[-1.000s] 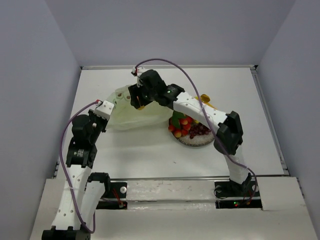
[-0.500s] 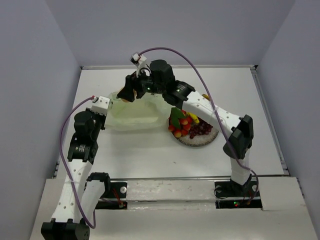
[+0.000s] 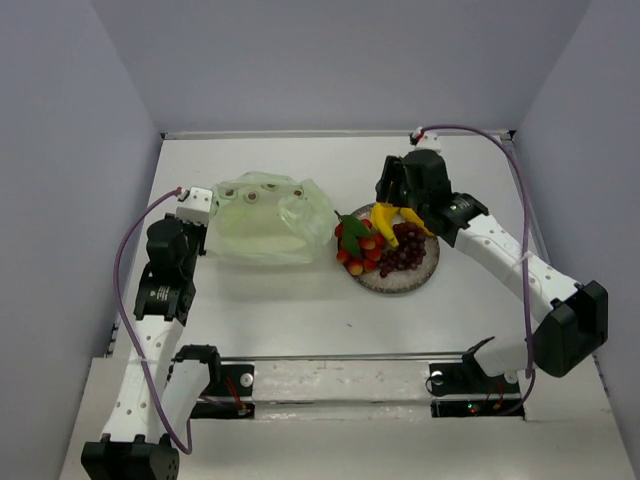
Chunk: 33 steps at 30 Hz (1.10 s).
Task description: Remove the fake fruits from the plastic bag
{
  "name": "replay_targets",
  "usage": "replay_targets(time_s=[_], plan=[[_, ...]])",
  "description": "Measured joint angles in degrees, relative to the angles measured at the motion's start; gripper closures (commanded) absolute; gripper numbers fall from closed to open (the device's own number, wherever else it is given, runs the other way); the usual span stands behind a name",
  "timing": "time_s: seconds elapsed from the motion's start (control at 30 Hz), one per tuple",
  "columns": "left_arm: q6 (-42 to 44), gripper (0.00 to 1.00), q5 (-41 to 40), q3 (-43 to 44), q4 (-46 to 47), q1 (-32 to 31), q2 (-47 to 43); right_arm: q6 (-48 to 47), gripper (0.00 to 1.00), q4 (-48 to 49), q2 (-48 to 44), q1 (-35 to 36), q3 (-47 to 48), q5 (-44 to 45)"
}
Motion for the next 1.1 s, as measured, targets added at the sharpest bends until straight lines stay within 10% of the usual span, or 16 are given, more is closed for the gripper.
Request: replay_targets(time_s=[0.8,1.1], plan=[[-0.46,0.9,1.49,0.0,-0.02,0.0,0.7,2.12,0.45,2.54,14.19,-0.79,-8.02,11.56],[-0.42,0.55,2.14,0.35,-0.13,0.0,1.22,1.22,0.23,2.82,14.73,-0.79,-8.02,11.28]])
